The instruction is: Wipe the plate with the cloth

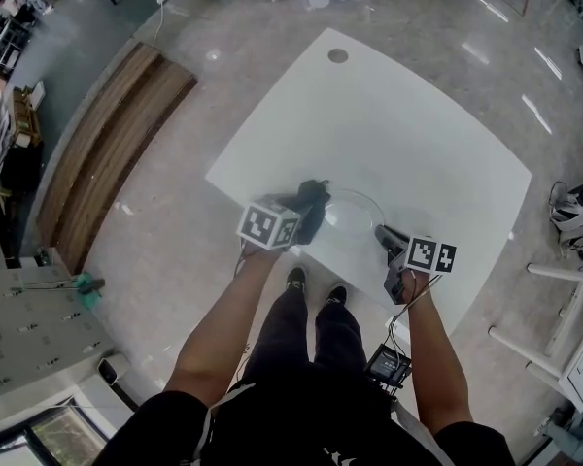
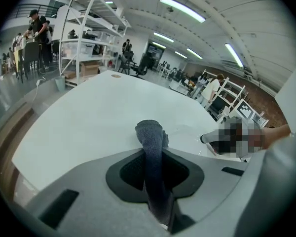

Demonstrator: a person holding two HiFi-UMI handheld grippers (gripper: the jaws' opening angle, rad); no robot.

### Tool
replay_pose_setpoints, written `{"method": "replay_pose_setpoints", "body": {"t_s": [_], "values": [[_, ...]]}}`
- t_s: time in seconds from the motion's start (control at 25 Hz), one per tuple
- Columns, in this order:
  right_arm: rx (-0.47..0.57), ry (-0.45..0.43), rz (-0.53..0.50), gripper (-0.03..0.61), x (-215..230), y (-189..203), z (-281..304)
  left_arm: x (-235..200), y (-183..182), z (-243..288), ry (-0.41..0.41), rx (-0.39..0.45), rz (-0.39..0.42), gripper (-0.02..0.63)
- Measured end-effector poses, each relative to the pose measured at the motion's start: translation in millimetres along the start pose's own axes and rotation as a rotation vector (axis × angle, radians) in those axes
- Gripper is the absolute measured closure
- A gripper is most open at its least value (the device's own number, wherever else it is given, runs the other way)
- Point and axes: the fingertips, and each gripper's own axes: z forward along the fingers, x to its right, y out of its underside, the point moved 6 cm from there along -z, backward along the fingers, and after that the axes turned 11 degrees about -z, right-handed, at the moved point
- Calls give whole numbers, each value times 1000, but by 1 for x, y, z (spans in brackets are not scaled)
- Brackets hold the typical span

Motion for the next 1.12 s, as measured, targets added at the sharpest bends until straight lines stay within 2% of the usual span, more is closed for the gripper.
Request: {"method": "replay_pose_setpoints", "body": {"t_s": [0.44, 0.8, 0.96, 1.12], "values": [[-2, 27, -6, 551, 2, 2, 3, -3, -6, -43, -3, 77, 6, 563], [-35, 65, -25, 546, 2, 4, 2, 35, 16, -46, 90, 77, 16, 563], [-51, 89, -44, 508, 1, 4, 0, 53, 23, -44, 126, 72, 29, 563], [-24, 87, -22, 505, 4, 3, -7, 65, 30, -41, 155, 72, 34, 563]]}}
